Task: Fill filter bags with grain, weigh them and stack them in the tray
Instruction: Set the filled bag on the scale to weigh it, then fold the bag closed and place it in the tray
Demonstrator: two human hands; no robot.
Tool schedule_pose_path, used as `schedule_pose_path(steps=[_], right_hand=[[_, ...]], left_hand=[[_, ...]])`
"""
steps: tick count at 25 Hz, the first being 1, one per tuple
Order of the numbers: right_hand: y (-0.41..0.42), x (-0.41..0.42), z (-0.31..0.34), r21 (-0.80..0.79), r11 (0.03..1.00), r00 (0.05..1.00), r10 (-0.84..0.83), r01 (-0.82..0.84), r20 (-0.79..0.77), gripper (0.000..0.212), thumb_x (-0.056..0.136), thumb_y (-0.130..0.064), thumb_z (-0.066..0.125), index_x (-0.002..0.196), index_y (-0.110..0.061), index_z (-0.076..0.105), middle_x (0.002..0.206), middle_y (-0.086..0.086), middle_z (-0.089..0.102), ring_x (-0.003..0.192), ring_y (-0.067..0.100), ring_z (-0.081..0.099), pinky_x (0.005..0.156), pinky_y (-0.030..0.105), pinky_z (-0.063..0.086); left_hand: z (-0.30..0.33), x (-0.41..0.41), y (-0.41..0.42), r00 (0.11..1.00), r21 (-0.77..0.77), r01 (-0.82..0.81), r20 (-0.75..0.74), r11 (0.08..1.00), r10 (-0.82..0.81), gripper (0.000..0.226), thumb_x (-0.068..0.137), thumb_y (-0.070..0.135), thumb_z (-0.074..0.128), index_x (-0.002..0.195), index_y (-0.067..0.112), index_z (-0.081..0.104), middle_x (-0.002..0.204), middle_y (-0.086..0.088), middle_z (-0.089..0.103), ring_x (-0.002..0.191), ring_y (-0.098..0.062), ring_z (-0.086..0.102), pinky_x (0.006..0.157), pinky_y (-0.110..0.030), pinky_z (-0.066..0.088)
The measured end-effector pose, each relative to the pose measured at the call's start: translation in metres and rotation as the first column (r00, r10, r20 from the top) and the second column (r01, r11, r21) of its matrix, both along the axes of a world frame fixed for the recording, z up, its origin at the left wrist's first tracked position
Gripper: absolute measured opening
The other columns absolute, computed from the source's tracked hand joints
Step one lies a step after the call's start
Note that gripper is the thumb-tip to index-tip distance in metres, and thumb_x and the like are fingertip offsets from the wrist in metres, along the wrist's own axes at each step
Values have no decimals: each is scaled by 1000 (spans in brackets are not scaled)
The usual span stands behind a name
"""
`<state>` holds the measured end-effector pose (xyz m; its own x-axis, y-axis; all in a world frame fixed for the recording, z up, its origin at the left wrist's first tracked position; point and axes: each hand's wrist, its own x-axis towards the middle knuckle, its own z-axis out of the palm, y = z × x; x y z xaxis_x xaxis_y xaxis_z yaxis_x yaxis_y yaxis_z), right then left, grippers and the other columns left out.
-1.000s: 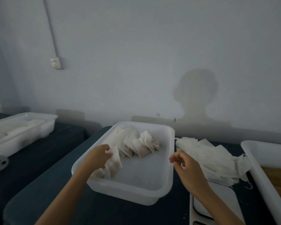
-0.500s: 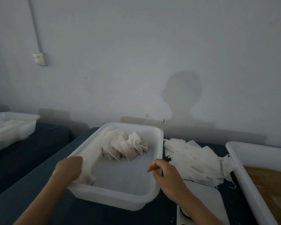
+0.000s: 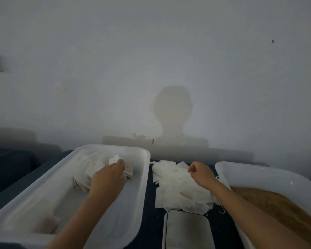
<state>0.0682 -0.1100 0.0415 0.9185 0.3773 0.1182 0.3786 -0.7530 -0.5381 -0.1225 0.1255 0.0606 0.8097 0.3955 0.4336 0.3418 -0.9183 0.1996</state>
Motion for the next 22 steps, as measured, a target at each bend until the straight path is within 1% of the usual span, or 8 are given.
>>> schedule_pose_path(steps=[4,7,10,13,15,17,19,22], right_hand=[[-16,43,-21,-387,922,1000,10,-15,-14,35,98,-19,44,130,-5,42,134,11,48,118,25,51,92,31,43],[-12,54,-39,-469,883,1000,9,-3,9,38,98,-20,43,132,-5,40,131,12,52,115,26,54,92,32,45],[-9,52,-49,-539,840,989,11,70,145,28,95,-5,37,120,-7,51,117,9,60,105,24,61,80,29,46],[-9,40,-26,-520,839,935,40,160,353,18,94,-3,42,82,-14,50,87,4,59,96,24,63,68,28,40],[-8,28,0,-306,943,923,-1,129,385,27,97,-11,44,71,-15,39,75,4,53,80,24,58,63,29,35],[-12,7,26,168,985,991,15,-38,136,32,97,-16,51,68,-8,45,65,6,48,67,21,50,59,29,38],[-21,-27,49,612,786,963,224,-88,-149,23,94,-15,58,83,4,62,76,12,63,72,23,61,62,24,53],[-44,-76,61,787,616,862,418,-37,-287,25,86,-18,62,102,0,69,97,16,72,86,25,70,71,31,60]], left_hand=[[-11,33,-16,998,-21,67,-8,998,-68,10,95,26,44,102,21,51,85,8,60,78,-13,60,73,-26,50],[-21,39,-10,996,-15,83,-22,996,-83,10,95,28,44,102,22,50,83,11,55,77,-11,60,73,-23,50],[-27,39,-7,996,-7,80,-30,997,-80,13,97,29,43,105,22,51,83,11,52,73,-7,55,70,-18,46],[-28,39,-9,997,6,69,-35,998,-69,14,97,28,43,105,21,52,84,10,52,78,-10,59,72,-20,48],[-26,38,-13,996,-6,78,-38,997,-78,14,97,28,43,105,21,52,88,9,56,82,-11,61,74,-22,49],[-22,37,-21,992,-53,123,-20,991,-124,14,96,30,46,105,22,52,94,9,60,83,-8,58,74,-19,45],[-15,34,-38,973,-179,228,63,957,-221,14,94,32,52,106,23,54,99,11,59,87,-5,55,77,-16,41],[1,30,-81,885,-361,431,348,827,-309,10,94,27,56,101,21,57,98,10,57,92,-9,53,78,-21,44]])
